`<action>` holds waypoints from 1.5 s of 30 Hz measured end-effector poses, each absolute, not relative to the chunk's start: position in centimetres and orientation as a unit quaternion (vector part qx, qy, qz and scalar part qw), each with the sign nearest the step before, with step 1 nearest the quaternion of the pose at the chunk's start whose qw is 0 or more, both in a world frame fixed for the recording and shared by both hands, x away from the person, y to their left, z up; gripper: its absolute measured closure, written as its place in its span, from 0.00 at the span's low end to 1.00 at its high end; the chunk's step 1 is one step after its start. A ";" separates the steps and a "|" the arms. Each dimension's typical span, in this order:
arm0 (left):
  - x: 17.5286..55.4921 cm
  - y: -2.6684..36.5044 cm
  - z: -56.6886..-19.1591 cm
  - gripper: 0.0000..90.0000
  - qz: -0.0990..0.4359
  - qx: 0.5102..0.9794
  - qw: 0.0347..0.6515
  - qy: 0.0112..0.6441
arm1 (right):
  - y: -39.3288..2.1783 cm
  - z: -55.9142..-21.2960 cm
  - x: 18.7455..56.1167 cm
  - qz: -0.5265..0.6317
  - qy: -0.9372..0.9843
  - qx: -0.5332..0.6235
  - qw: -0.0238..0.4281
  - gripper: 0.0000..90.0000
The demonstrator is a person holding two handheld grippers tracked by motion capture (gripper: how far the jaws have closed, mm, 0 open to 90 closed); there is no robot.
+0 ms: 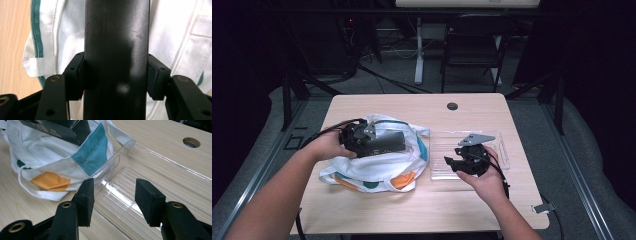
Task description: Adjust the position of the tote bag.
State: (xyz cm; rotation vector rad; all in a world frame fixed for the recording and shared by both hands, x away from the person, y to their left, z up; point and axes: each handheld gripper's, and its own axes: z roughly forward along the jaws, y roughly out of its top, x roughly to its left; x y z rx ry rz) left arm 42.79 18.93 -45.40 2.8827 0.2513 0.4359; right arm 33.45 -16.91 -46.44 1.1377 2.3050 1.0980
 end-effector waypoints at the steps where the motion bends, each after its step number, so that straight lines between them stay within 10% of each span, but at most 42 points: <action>1: 42.7 18.9 -45.3 0.48 0.148 0.979 0.108 0.084 | -16.9 -46.4 33.5 0.387 0.812 0.402 0.172 0.55; 45: 40.4 18.6 -41.8 0.48 0.134 0.972 0.153 0.115 | -16.6 -46.4 33.5 0.387 0.821 0.381 0.178 0.54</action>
